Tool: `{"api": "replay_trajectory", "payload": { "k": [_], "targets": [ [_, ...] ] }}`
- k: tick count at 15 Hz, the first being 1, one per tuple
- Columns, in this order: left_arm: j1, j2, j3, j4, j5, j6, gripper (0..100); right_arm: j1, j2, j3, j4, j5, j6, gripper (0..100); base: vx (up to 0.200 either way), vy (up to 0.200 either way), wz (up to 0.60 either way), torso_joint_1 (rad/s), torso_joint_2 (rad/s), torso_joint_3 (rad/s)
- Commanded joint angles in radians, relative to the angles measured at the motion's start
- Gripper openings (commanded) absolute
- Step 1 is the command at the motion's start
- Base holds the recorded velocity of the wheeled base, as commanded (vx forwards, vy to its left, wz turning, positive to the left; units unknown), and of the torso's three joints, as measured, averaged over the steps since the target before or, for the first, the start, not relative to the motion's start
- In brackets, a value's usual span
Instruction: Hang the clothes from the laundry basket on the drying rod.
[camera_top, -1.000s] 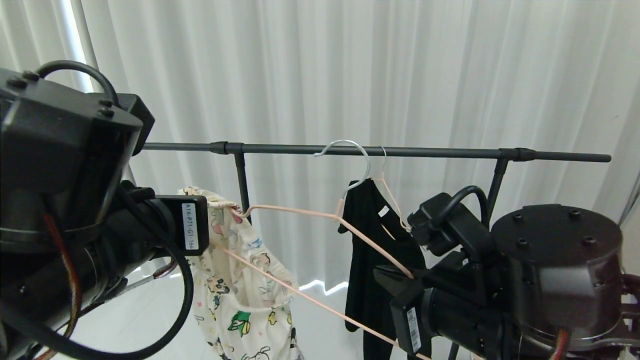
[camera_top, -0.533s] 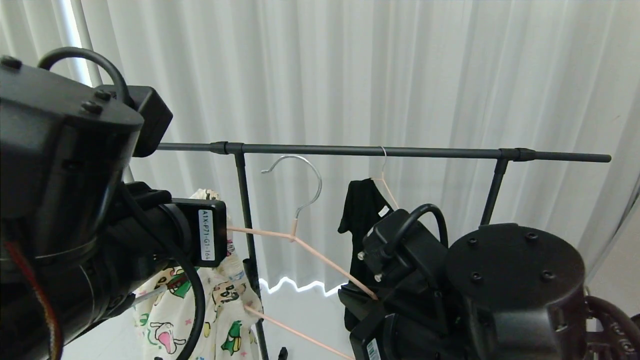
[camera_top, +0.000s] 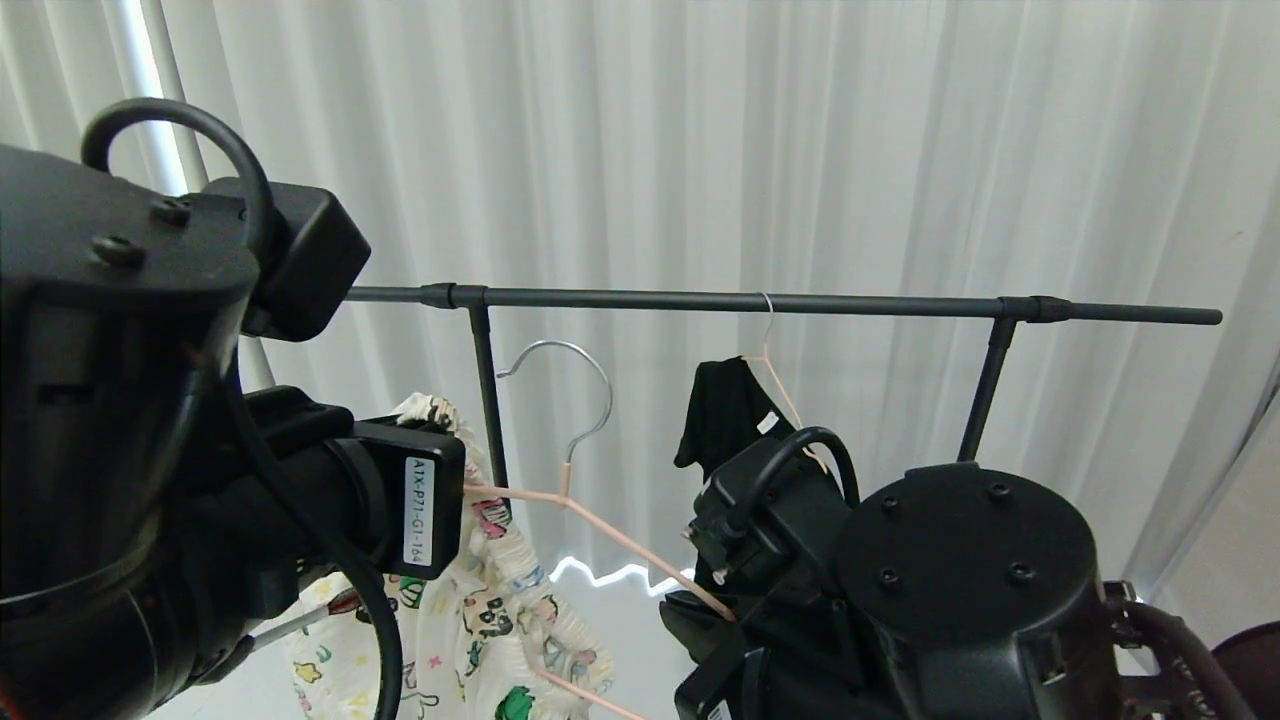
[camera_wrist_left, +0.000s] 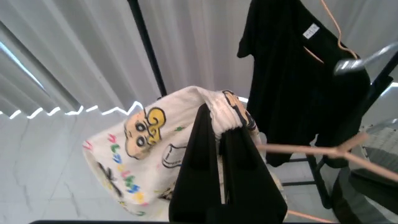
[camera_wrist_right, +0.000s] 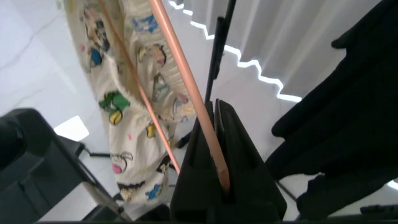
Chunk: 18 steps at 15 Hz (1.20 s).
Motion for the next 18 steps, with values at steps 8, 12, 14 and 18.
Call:
{"api": "replay_trajectory", "payload": {
  "k": [8, 12, 14, 18],
  "targets": [
    [-0.134, 0.006, -0.026, -0.001, -0.005, 0.006, 0, 0.001, 0.022, -0.033, 0.0, 0.007, 0.019, 0, 0.0, 0.0, 0.0, 0.0, 0.0, 0.0],
    [-0.134, -0.001, -0.017, -0.001, -0.005, 0.008, 0, 0.001, 0.027, -0.041, 0.0, 0.007, 0.019, 0, 0.0, 0.0, 0.0, 0.0, 0.0, 0.0],
    [-0.121, -0.007, -0.011, -0.001, -0.003, 0.008, 0, 0.0, 0.024, -0.04, -0.002, 0.007, 0.019, 0, 0.0, 0.0, 0.0, 0.0, 0.0, 0.0],
    [-0.117, -0.018, -0.006, -0.001, 0.0, 0.006, 100, -0.003, 0.021, -0.04, -0.006, 0.006, 0.019, 0, 0.0, 0.0, 0.0, 0.0, 0.0, 0.0]
  ]
}}
